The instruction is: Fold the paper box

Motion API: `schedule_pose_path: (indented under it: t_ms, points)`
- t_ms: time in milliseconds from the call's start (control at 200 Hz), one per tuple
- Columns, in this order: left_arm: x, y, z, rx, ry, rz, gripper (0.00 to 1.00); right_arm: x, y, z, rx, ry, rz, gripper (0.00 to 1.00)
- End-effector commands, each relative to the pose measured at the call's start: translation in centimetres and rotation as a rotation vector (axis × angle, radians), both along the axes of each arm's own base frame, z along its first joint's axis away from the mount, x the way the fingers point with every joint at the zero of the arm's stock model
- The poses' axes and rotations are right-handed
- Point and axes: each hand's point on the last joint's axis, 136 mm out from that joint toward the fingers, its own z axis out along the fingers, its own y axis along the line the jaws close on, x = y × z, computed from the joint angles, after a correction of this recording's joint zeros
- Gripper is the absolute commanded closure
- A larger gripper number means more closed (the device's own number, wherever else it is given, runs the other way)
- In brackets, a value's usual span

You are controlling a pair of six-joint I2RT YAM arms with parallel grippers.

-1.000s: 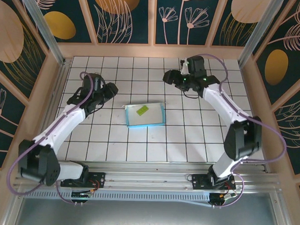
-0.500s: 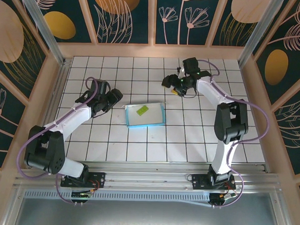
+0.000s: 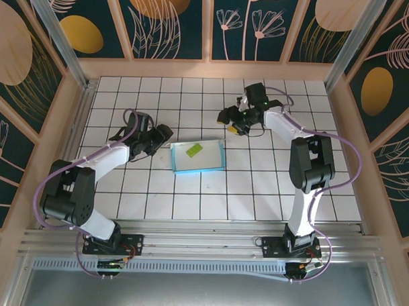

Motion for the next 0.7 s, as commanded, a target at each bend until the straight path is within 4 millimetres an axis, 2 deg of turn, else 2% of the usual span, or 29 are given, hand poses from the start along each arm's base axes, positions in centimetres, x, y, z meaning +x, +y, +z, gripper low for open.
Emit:
schedule_pose_path:
  t_ms: [0, 280, 551, 606, 696]
  points:
    - [0.0, -0.7, 0.0, -0.07, -0.004, 0.006, 0.38, -1.1, 0.3, 0.8, 0.008, 0.002, 0.003, 0.4]
    - [-0.4, -0.7, -0.4, -0.075, -0.002, -0.002, 0.5, -3.0, 0.4, 0.6, -0.028, 0.013, 0.013, 0.45]
    - [-0.7, -1.0, -1.1, -0.082, 0.011, -0.024, 0.59, -3.5, 0.3, 0.1, -0.048, 0.003, -0.002, 0.48]
    - [-0.7, -1.1, -1.1, -0.083, 0.01, -0.029, 0.6, -3.6, 0.6, 0.0, -0.04, 0.001, 0.005, 0.53]
    - [-0.8, -1.2, -1.3, -0.086, 0.013, -0.036, 0.63, -3.7, 0.7, -0.3, -0.033, 0.006, 0.001, 0.54]
